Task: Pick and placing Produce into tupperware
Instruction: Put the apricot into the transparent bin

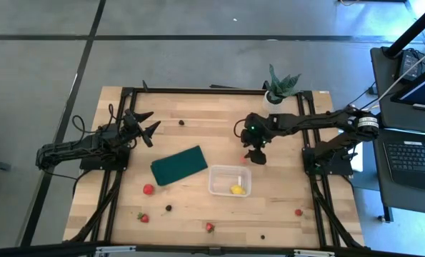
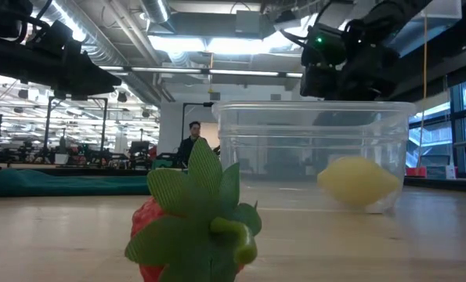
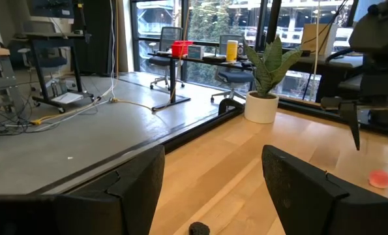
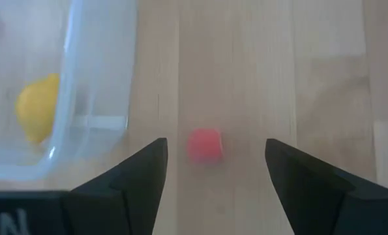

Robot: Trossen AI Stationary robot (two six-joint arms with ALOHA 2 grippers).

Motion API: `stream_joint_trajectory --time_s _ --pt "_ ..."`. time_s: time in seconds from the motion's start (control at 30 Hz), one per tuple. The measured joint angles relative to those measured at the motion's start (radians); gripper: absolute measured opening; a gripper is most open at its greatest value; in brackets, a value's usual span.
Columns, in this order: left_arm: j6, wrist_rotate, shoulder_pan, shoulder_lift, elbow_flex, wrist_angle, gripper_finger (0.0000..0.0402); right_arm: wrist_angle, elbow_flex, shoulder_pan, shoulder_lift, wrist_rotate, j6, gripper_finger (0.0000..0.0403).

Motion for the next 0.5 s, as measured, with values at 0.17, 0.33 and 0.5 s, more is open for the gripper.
stream_joint_trajectory --time_s 0.17,0.33,0.5 --pt "-0.002 0.000 0.000 0.000 0.000 0.000 0.0250 0.050 -0.044 0.000 0.001 0.030 -0.003 0.0259" --pt "-0.003 0.000 0.000 0.000 0.000 0.000 0.0250 0.081 -0.070 0.001 0.001 0.040 -0.010 0.0259" --pt "-0.003 0.000 0.000 0.000 0.000 0.000 0.0250 0.143 -0.105 0.011 0.001 0.081 -0.030 0.0259"
